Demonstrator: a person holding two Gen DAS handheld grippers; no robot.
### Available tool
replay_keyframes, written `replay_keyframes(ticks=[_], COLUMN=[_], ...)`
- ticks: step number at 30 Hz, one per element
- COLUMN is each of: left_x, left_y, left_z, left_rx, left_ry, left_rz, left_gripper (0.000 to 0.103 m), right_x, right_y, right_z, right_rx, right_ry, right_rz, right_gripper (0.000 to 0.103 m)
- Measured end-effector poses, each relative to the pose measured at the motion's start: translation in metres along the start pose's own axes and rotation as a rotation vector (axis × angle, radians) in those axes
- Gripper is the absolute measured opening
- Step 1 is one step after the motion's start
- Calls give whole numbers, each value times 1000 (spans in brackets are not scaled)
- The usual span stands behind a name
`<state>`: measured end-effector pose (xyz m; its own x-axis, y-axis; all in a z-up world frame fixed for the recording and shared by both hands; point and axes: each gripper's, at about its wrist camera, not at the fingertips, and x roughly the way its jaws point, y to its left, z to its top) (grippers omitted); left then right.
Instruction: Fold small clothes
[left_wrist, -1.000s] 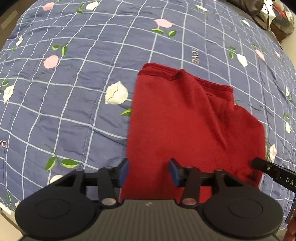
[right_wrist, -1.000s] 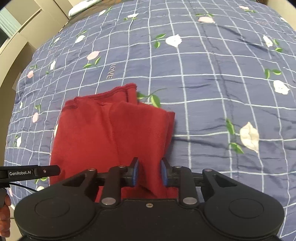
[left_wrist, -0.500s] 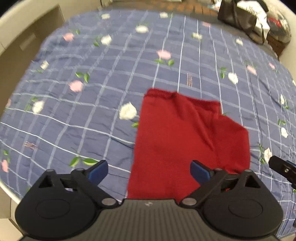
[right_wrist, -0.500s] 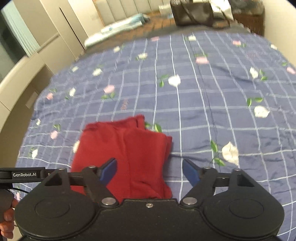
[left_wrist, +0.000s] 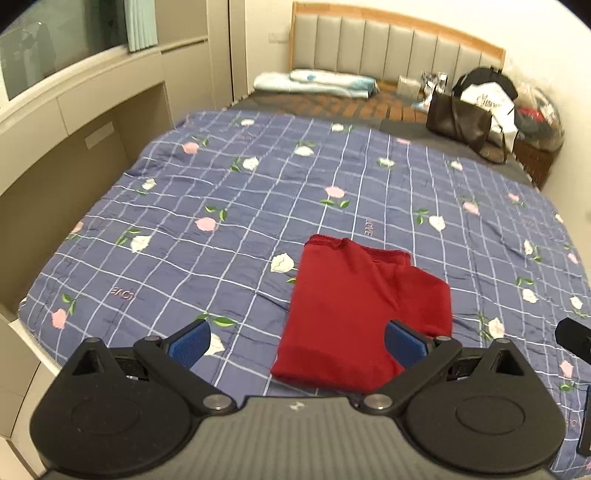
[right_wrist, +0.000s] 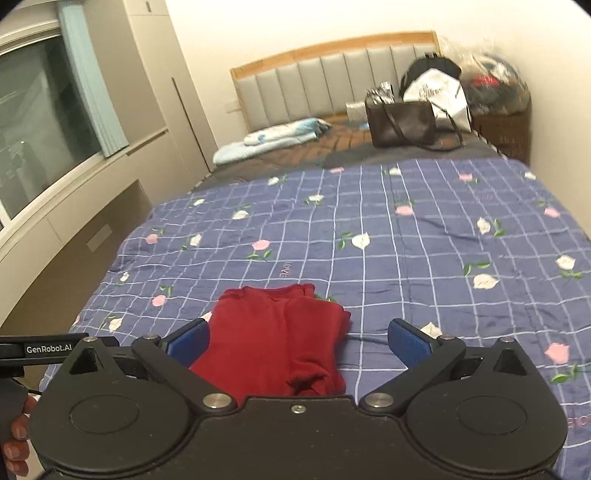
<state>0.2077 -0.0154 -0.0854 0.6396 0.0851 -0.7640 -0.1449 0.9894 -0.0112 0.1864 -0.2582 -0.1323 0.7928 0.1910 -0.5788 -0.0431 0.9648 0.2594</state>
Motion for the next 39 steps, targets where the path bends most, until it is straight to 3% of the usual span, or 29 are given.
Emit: replay_keyframes(ticks=[8,21,34,39], left_x=[-52,-83,-94,-97], left_y=[21,80,117,123], left_z=[-32,-80,-127,-138], left_rx=[-20,-34,183,209], left_ry=[-58,-89,-73,-48], left_rz=[-12,33,-15,-43], left_gripper=[102,102,102,102], right_x=[-52,-88,-105,-106], right_y=[15,61,105,113], right_z=[-10,-48,-116,-131], right_rx=[-4,-78,-49,-48], right_ry=[-50,-8,108,163], right_rz=[16,36,-49,-94], right_gripper=[102,102,102,102])
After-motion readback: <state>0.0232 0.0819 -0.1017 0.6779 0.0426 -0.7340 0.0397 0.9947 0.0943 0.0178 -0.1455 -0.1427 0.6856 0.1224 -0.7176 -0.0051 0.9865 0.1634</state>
